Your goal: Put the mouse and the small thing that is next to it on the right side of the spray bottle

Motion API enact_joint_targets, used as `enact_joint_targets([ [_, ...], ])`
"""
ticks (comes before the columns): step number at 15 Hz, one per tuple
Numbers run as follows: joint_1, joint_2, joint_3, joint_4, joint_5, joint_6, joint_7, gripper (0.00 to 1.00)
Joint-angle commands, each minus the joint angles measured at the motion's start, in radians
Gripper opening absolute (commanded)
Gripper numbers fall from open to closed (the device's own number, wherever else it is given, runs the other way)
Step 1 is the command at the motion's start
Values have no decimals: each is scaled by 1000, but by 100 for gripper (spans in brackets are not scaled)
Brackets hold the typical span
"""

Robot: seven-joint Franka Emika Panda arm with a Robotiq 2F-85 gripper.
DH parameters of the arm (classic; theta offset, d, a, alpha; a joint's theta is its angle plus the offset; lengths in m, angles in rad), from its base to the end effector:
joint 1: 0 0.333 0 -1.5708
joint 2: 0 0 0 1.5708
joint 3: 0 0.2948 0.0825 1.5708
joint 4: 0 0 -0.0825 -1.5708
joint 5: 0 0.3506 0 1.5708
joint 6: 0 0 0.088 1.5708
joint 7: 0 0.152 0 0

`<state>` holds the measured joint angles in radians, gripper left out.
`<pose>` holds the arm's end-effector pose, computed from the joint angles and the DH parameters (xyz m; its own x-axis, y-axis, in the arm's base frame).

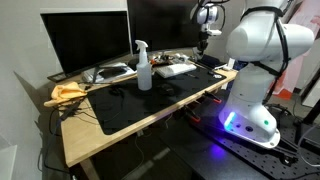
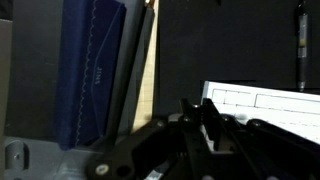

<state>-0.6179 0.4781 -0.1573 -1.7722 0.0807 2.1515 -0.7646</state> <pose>0.4406 -0.4170 0.2437 0.9965 -0.0418 -0.0723 -0.0460 -0.9973 -0.0569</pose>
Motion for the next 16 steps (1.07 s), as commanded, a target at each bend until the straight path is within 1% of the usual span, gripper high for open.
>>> enact_joint_targets([
  [1,62,-166,-30,-238,-34,88,35,4],
  [3,100,-213,-47,-306,-49,100,61,4],
  [4,80,-117,-46,-185,-13,56,18,16],
  [5,98,-141,-53,-221,-18,64,25,16],
  [7,114,-168,-59,-257,-20,72,36,16],
  [12,115,-174,-64,-264,-21,73,37,16],
  [13,115,-174,-64,-264,-21,73,37,4],
  [16,149,-196,-71,-324,-50,138,83,4],
])
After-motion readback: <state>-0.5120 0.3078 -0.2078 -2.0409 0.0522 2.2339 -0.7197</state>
